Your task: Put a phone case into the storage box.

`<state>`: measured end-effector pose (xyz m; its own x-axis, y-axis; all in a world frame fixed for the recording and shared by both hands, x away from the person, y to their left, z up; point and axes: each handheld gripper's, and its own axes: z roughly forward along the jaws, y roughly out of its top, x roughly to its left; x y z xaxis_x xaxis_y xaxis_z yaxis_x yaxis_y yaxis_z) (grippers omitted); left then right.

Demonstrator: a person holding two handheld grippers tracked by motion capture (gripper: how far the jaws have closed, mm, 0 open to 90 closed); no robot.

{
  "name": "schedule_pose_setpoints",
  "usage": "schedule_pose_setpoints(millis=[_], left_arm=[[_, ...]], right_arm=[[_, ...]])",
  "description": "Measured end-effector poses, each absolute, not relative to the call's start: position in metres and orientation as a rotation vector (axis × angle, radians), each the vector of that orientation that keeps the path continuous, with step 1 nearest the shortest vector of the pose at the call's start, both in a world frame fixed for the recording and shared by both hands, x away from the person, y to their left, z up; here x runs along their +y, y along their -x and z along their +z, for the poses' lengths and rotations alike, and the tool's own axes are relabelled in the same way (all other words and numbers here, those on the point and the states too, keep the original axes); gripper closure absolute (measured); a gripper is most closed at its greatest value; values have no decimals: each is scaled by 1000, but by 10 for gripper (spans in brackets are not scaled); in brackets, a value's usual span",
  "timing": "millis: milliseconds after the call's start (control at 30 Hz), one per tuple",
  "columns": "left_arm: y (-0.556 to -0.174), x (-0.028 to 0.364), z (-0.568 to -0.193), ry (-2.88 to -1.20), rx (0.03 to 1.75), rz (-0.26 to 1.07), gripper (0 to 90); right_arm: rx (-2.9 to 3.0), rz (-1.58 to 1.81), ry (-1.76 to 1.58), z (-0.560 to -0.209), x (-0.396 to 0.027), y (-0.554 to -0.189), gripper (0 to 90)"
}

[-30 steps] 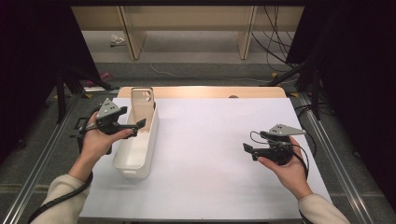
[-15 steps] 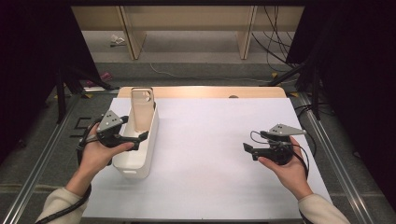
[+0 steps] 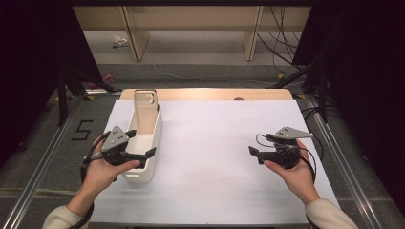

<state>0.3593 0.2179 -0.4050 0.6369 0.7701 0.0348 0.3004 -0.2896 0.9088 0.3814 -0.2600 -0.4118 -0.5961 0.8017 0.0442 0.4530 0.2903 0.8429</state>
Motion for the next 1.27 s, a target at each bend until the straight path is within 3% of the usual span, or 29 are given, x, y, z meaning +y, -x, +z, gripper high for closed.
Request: schedule_pose_setpoints(millis=[1267], left_arm=[[-344,213,-417,-1879,810,596,59]], right_arm=[[2171,1250,-1128,-411,-269,-367,163]])
